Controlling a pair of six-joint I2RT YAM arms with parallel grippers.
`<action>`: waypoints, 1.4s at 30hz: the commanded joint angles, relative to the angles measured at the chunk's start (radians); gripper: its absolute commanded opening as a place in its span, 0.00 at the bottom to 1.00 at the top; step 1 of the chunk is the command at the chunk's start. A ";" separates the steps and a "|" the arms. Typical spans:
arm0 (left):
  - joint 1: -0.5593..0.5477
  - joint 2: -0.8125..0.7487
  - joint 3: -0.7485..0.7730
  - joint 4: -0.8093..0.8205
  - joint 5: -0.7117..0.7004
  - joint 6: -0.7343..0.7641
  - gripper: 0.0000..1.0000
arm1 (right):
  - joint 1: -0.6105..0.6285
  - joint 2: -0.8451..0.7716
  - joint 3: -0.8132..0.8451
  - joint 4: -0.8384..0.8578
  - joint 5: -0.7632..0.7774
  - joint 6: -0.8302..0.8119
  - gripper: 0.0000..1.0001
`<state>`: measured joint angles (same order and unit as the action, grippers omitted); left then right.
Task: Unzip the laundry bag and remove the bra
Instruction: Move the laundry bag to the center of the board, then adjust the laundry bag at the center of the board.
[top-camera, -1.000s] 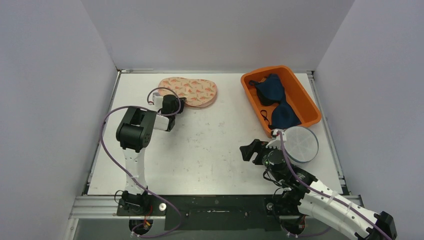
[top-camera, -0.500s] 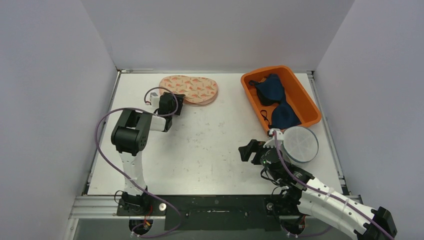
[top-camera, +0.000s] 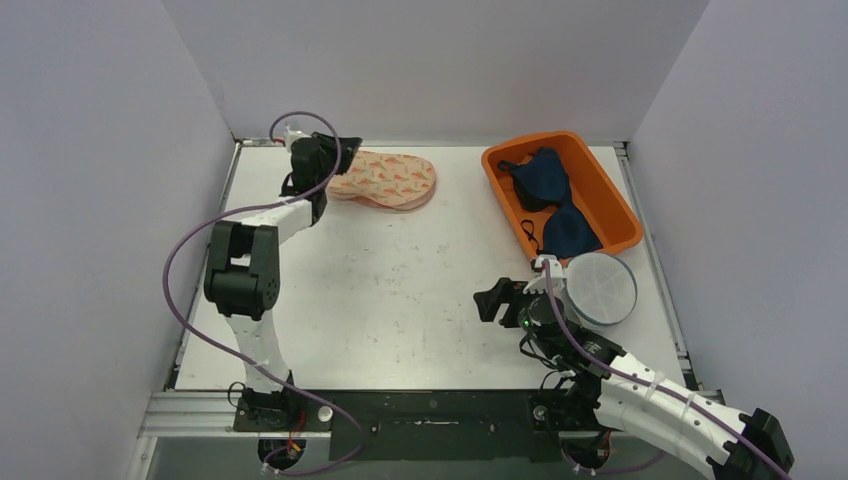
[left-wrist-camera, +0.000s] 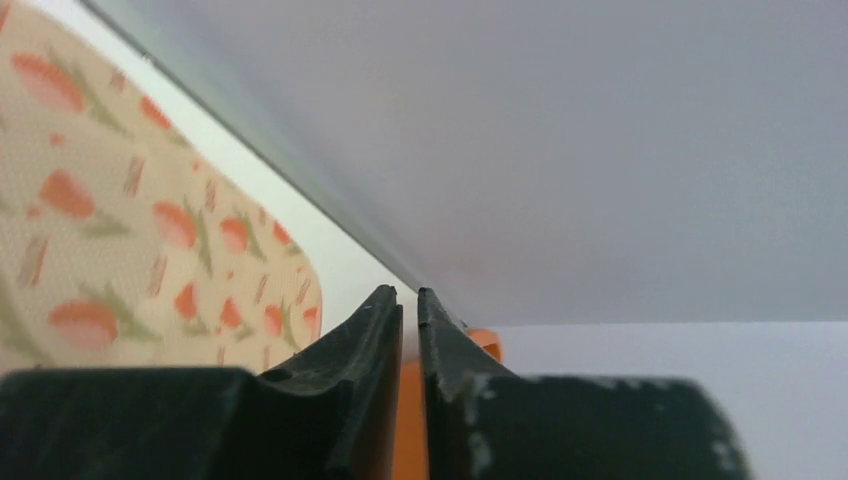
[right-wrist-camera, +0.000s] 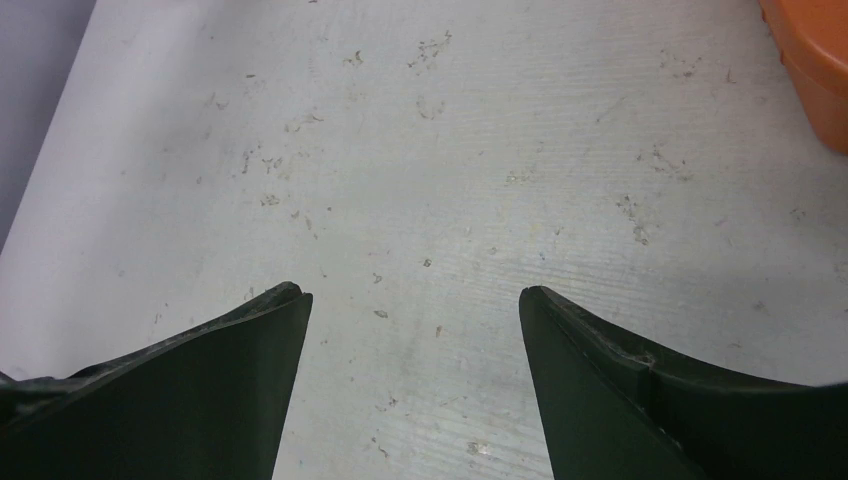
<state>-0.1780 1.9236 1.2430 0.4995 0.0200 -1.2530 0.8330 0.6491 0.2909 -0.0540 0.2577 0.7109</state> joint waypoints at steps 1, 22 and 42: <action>0.074 0.162 0.167 0.001 0.150 0.036 0.06 | 0.006 -0.020 0.003 0.087 -0.019 -0.004 0.78; 0.107 0.319 0.187 -0.094 0.092 0.186 0.00 | 0.005 -0.002 0.037 0.063 -0.011 -0.042 0.77; -0.104 0.196 0.171 -0.031 0.027 0.234 0.00 | 0.008 -0.047 0.059 -0.020 0.024 -0.011 0.79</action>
<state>-0.2642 2.0464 1.3773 0.4648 0.0746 -1.0386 0.8330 0.6392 0.2951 -0.0494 0.2474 0.6926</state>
